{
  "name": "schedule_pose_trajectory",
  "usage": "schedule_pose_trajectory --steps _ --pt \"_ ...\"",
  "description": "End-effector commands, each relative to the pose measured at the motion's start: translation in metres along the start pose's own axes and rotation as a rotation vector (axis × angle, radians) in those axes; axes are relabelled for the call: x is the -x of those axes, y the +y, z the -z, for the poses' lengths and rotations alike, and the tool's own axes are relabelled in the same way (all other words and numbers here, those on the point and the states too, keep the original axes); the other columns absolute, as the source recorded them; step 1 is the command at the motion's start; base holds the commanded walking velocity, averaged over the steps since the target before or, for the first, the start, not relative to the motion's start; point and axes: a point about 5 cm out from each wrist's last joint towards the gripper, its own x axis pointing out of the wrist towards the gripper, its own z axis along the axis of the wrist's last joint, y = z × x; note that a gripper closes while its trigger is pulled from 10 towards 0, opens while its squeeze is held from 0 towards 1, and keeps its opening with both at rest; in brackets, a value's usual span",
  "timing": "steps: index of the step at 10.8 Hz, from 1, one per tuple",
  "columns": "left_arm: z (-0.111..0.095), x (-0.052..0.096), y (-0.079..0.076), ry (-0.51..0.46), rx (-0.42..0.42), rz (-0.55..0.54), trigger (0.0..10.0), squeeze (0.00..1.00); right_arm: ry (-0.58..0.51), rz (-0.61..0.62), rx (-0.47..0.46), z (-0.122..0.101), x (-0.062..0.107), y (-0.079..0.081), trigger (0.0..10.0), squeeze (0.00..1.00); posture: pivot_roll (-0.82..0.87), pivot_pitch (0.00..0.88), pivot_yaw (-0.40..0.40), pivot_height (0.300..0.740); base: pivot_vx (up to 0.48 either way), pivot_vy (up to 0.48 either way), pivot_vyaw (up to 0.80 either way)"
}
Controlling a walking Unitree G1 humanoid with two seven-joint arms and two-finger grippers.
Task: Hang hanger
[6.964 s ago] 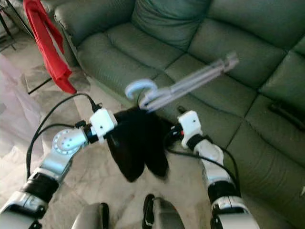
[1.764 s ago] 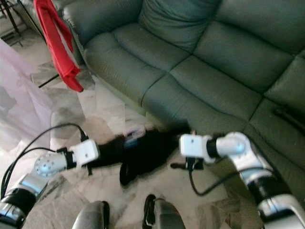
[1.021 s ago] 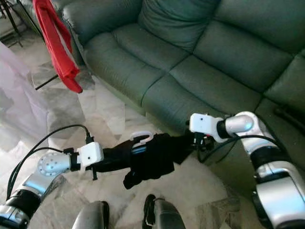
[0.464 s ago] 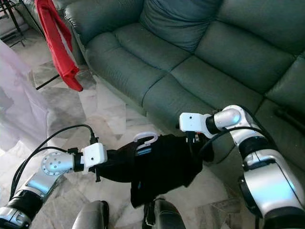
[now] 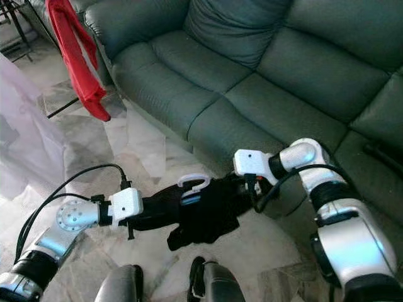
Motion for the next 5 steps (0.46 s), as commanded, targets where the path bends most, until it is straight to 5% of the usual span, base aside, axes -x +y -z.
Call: schedule_pose_trajectory --steps 1,5 --pt "-0.0009 -0.0039 -0.0036 0.005 -0.009 0.034 0.0 0.0 -0.022 -0.034 -0.004 -0.0009 0.0029 0.0026 0.0 0.0 0.0 0.152 -0.068 0.74 0.0 0.0 0.0" --pt "0.0019 -0.0049 -0.0057 0.02 -0.001 0.037 0.0 0.0 -0.073 -0.103 -0.014 -0.0104 0.0063 0.0032 0.0 0.0 -0.01 0.161 -0.07 0.74 0.0 0.0 0.0"
